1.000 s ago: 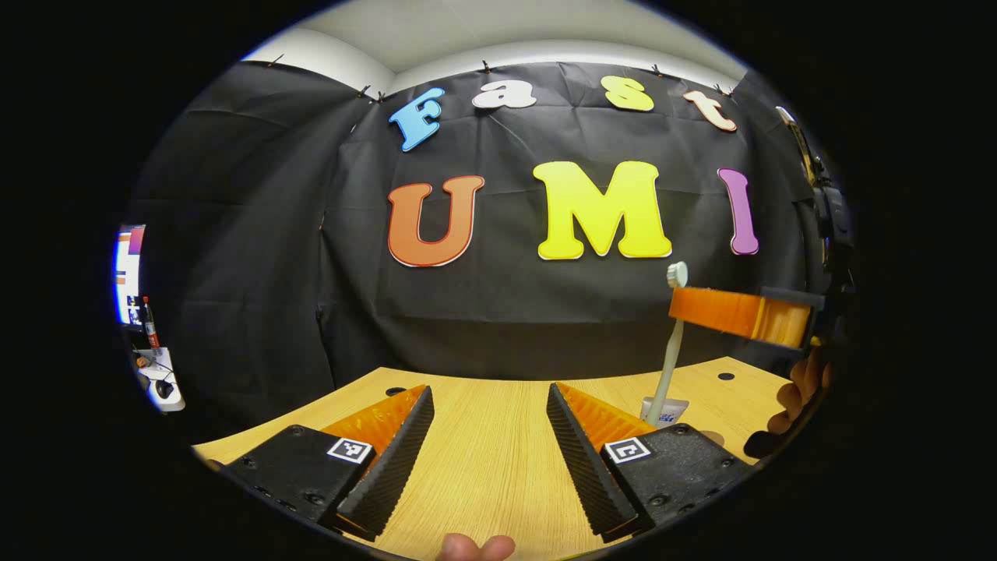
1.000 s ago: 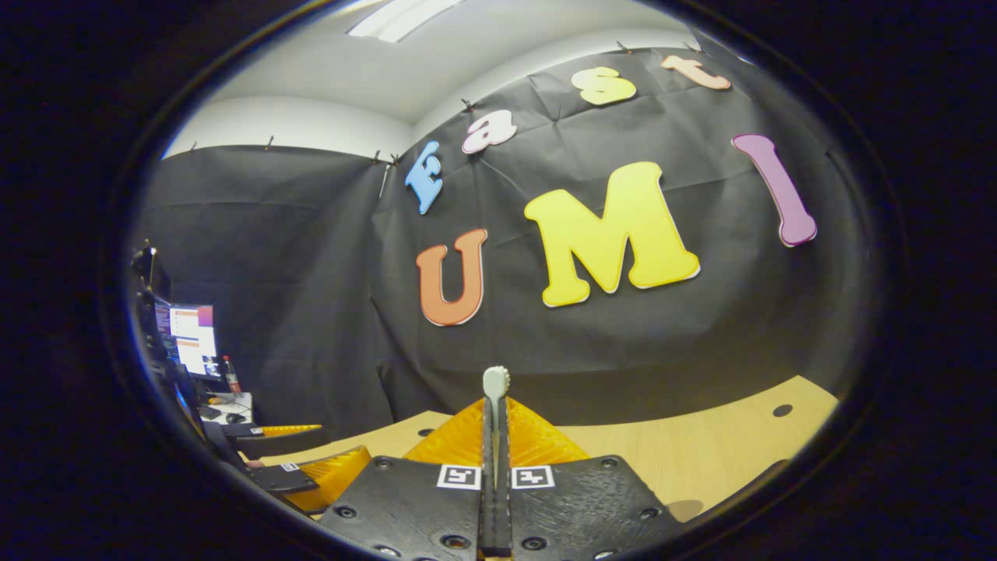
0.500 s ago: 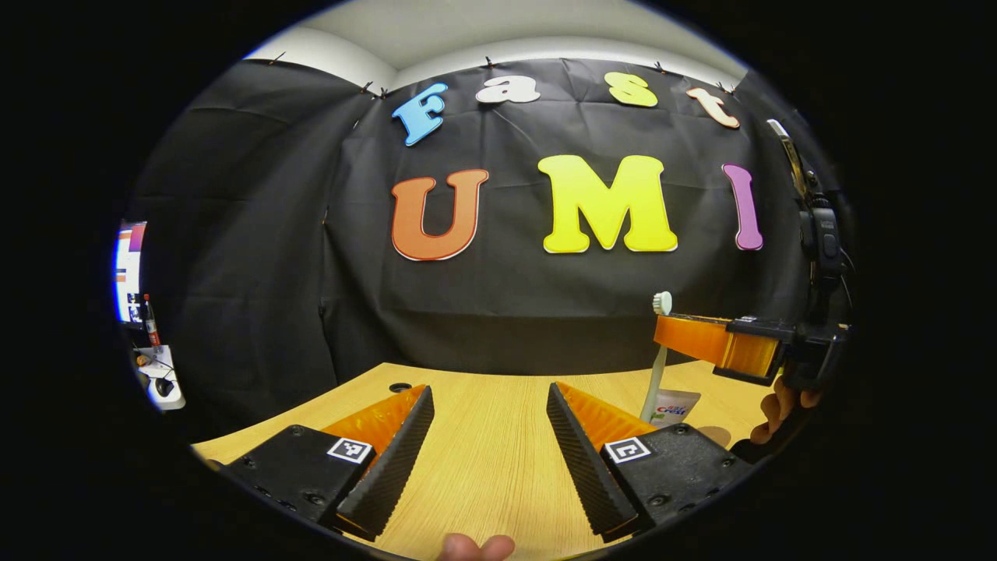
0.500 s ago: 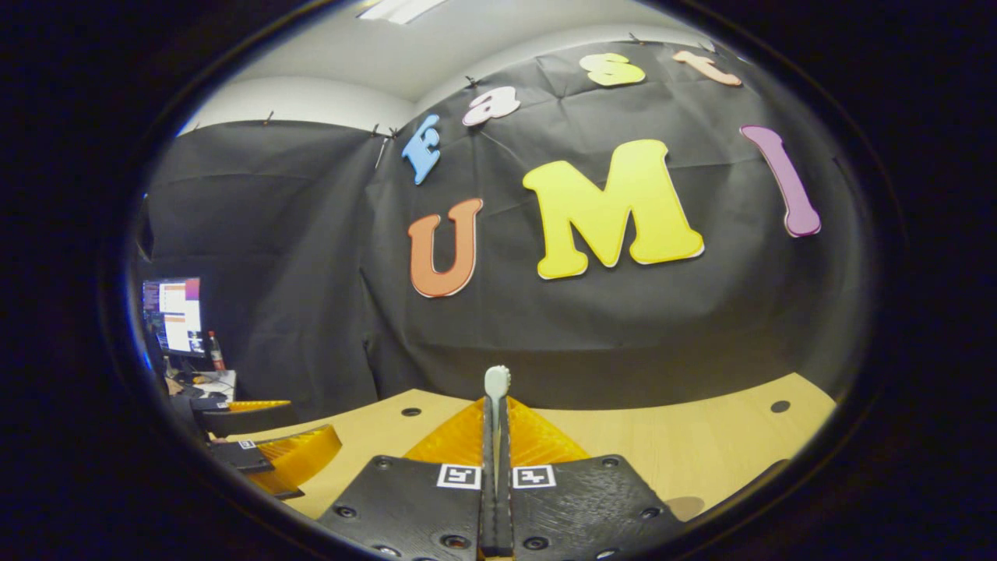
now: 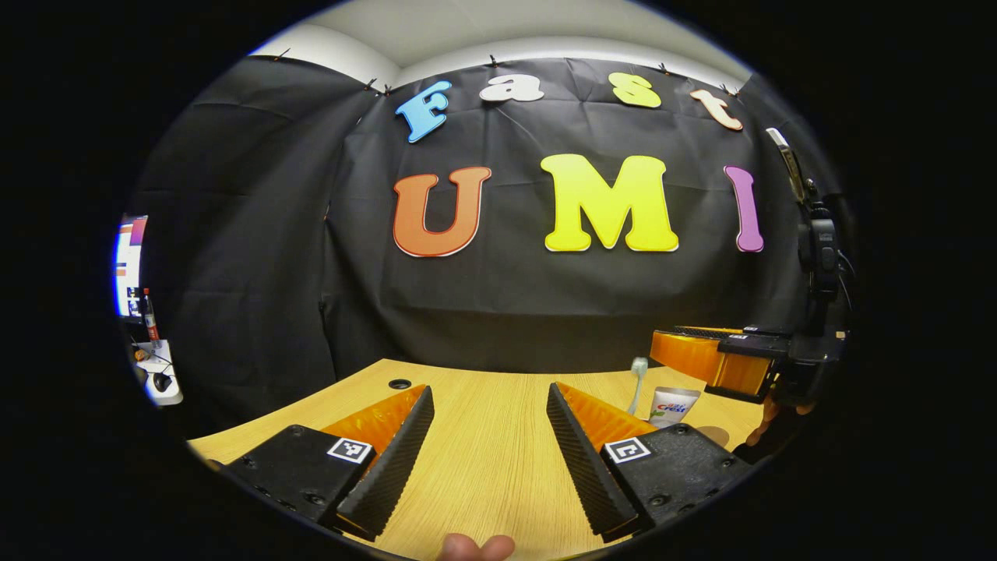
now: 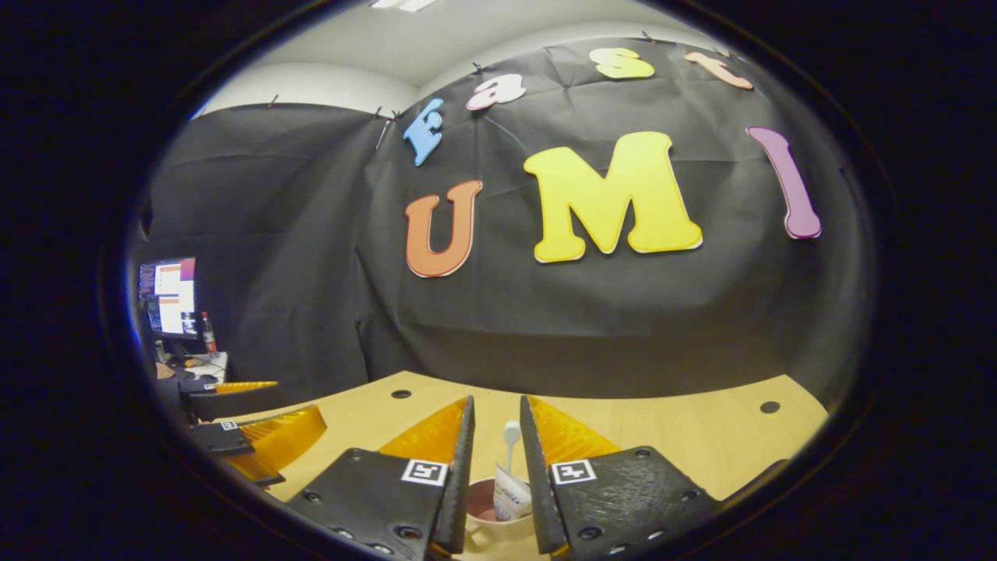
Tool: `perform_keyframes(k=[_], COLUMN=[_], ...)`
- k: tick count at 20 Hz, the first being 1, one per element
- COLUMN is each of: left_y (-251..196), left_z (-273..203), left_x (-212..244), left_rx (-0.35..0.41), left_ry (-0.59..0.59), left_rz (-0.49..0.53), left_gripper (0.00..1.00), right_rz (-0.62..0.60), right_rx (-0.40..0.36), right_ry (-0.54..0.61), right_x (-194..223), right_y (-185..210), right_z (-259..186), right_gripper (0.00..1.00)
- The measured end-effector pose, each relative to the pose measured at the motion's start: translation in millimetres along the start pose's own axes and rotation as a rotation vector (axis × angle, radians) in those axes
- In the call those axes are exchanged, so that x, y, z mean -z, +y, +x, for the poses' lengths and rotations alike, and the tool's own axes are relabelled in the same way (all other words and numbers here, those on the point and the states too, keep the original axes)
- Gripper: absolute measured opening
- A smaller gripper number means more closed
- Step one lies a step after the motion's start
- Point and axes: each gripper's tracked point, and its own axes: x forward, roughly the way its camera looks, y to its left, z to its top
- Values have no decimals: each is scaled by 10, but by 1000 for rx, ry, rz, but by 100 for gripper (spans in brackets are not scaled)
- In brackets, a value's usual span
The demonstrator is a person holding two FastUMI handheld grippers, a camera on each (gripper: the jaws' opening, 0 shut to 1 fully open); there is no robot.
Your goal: Put the toothbrush and toothpaste on the desktop into the cup, then pick up the cup and place it on the coaster on the desktop.
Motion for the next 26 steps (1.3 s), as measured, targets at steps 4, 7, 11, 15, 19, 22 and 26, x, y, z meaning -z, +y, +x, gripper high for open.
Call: perform_keyframes(k=[4, 7, 11, 15, 19, 22, 26], left_y=[-54, -235, -526, -836, -1051, -1138, -1293], left_z=[-5, -56, -94, -170, -178, -164, -107], left_x=[-4, -24, 44, 70, 145, 163, 229], left_rx=[13, 41, 112, 197, 258, 294, 349], left_ry=[8, 15, 81, 156, 283, 386, 544], left_rz=[-3, 5, 17, 40, 62, 123, 114], left_gripper=[93, 93, 93, 92, 92, 92, 92], right_rz=[10, 31, 1, -45, -101, -124, -168], right_rx=[20, 65, 105, 142, 203, 242, 287], right_ry=[-24, -37, -63, -57, -25, -9, 6], right_x=[-125, -189, -286, -265, -201, -205, -131], right_y=[-141, -344, -584, -880, -1250, -1453, -1693], right_z=[-243, -489, -919, -1419, -1890, -2197, -2444], right_gripper=[65, 81, 87, 91, 94, 95, 94])
